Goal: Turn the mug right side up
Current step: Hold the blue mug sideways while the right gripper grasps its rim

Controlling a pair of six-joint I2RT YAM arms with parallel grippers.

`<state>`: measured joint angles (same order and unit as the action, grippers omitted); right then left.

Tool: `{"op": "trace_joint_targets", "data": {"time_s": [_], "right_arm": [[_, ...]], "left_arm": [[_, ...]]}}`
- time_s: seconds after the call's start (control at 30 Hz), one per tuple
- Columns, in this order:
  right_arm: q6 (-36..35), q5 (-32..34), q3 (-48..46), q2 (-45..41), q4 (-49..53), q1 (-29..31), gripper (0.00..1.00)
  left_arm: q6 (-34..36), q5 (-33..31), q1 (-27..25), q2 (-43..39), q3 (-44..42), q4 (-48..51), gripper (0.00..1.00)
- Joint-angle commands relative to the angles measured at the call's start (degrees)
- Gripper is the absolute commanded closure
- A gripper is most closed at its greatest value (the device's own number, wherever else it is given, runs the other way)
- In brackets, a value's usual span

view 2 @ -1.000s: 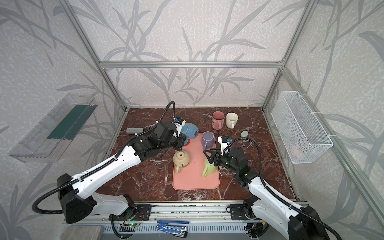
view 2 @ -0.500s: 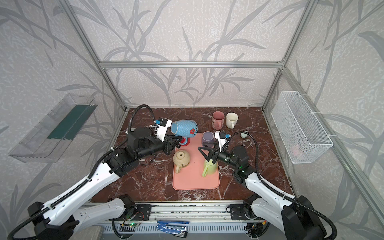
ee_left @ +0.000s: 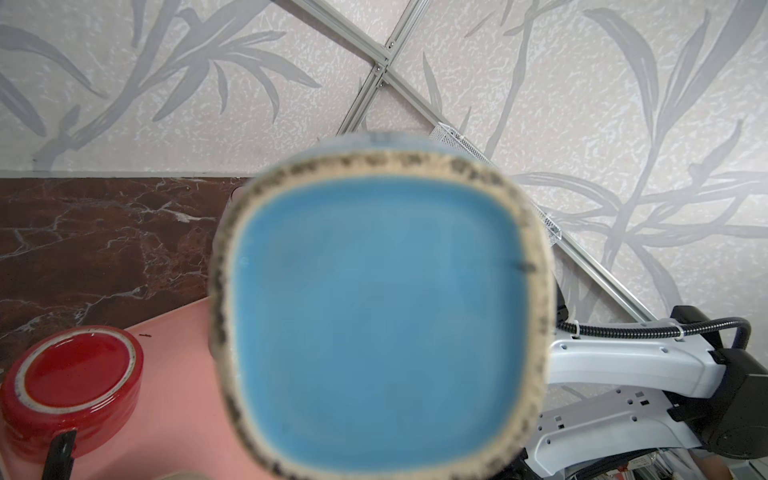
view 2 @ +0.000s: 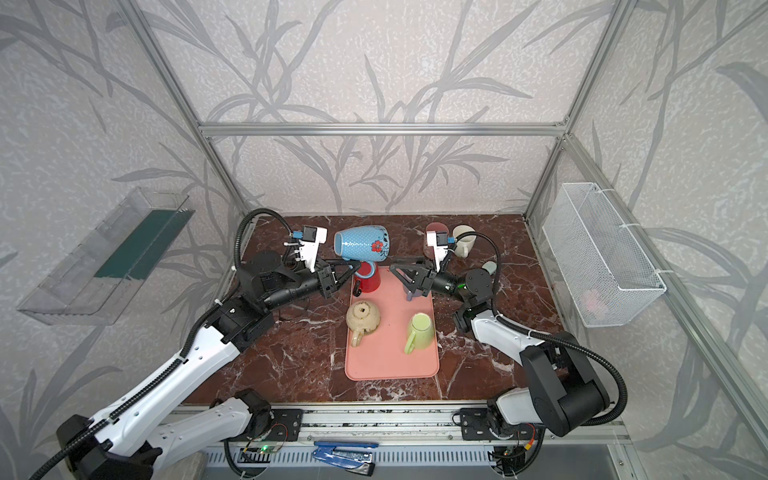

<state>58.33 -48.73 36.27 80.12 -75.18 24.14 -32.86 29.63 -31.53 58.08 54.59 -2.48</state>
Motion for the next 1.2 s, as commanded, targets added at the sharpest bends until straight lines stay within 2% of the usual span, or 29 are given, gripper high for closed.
{"op": "trace_joint_targets", "data": {"time_s": [0.0,0.23,0.63,0.9,1.17], "right_arm": [[2.7,-2.6,3.3,1.3,-5.3,-0.1,0.36],[3.7,-3.2,7.1,3.6,-5.4,1.2,0.37],[5.5,-1.9,12.4,7.5,-5.4,3.0,0.51],[5.9,-0.6,14.3,8.4,-5.4,4.0,0.64],[6.2,1.1,15.0,8.7,-5.4,4.0,0.72]], "left_arm": [[-2.8,4.0,1.3,0.0,0.4,-11.5,1.00],[-5.9,6.0,2.7,2.5,0.7,-16.5,1.00],[-8.6,8.4,2.9,5.5,1.7,-21.7,1.00],[-10.4,8.7,2.8,7.5,0.8,-24.7,1.00],[-12.4,9.0,2.8,9.1,-1.2,-28.5,1.00]]}}
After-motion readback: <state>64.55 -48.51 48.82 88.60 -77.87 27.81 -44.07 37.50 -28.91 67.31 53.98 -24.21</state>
